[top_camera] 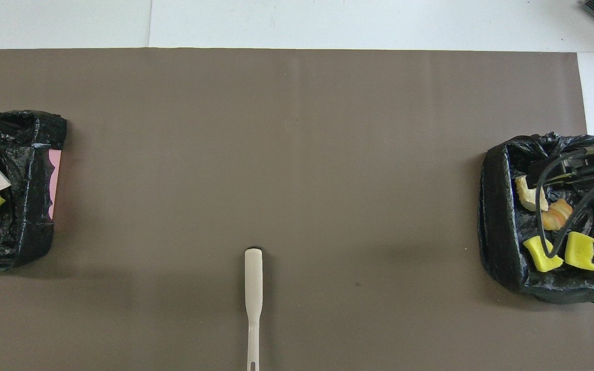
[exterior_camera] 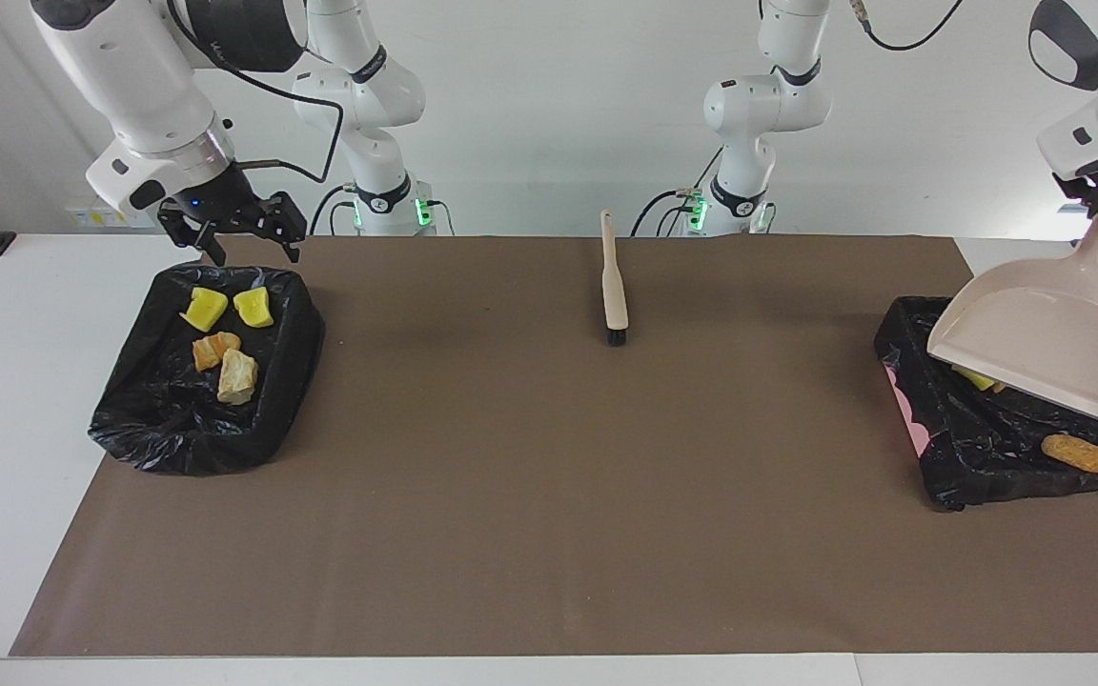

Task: Sweep and dump trash in bin

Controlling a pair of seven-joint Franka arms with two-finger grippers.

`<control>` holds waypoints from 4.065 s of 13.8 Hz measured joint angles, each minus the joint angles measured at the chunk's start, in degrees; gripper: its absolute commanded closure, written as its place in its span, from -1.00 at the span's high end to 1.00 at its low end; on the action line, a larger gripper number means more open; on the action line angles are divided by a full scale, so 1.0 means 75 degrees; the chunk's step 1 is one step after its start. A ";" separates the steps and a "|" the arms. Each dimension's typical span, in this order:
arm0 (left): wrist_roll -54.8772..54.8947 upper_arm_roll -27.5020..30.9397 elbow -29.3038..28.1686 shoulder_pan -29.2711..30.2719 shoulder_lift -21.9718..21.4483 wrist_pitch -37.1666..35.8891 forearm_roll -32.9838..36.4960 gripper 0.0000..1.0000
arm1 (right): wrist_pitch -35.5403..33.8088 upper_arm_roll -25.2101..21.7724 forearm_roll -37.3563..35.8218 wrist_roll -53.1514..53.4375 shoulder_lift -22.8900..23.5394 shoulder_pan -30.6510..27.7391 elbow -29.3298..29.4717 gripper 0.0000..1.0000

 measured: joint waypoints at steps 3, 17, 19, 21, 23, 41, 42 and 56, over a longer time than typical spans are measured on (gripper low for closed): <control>-0.1913 -0.0225 -0.0057 -0.0482 -0.0042 -0.0457 -0.0837 -1.00 | -0.0040 0.0002 0.0000 0.0000 -0.0051 0.0011 -0.0045 1.00; -0.8413 -0.0291 -0.1339 -0.4296 0.0144 0.1423 -0.3583 -1.00 | -0.0040 0.0004 0.0002 0.0005 -0.0053 0.0021 -0.0069 1.00; -0.8877 -0.0294 -0.1370 -0.4725 0.0596 0.2015 -0.3946 -1.00 | -0.0040 0.0004 0.0002 0.0005 -0.0053 0.0021 -0.0070 1.00; -0.9566 -0.0293 -0.1402 -0.5230 0.1197 0.2774 -0.4018 -1.00 | -0.0040 0.0004 0.0002 0.0005 -0.0054 0.0021 -0.0071 1.00; -1.0002 -0.0311 -0.1404 -0.5650 0.1866 0.3754 -0.4090 -1.00 | -0.0040 0.0004 0.0002 0.0006 -0.0056 0.0020 -0.0071 1.00; -0.9631 -0.0313 -0.1935 -0.5877 0.2282 0.4828 -0.4541 -1.00 | -0.0040 0.0004 0.0002 0.0006 -0.0058 0.0019 -0.0081 1.00; -0.9631 -0.0318 -0.1966 -0.5878 0.2281 0.4835 -0.4547 -1.00 | -0.0040 0.0004 0.0002 0.0006 -0.0058 0.0019 -0.0081 1.00; -0.9649 -0.0132 -0.2106 -0.5773 0.2174 0.5475 -0.4716 1.00 | -0.0040 0.0004 0.0002 0.0007 -0.0062 0.0018 -0.0083 1.00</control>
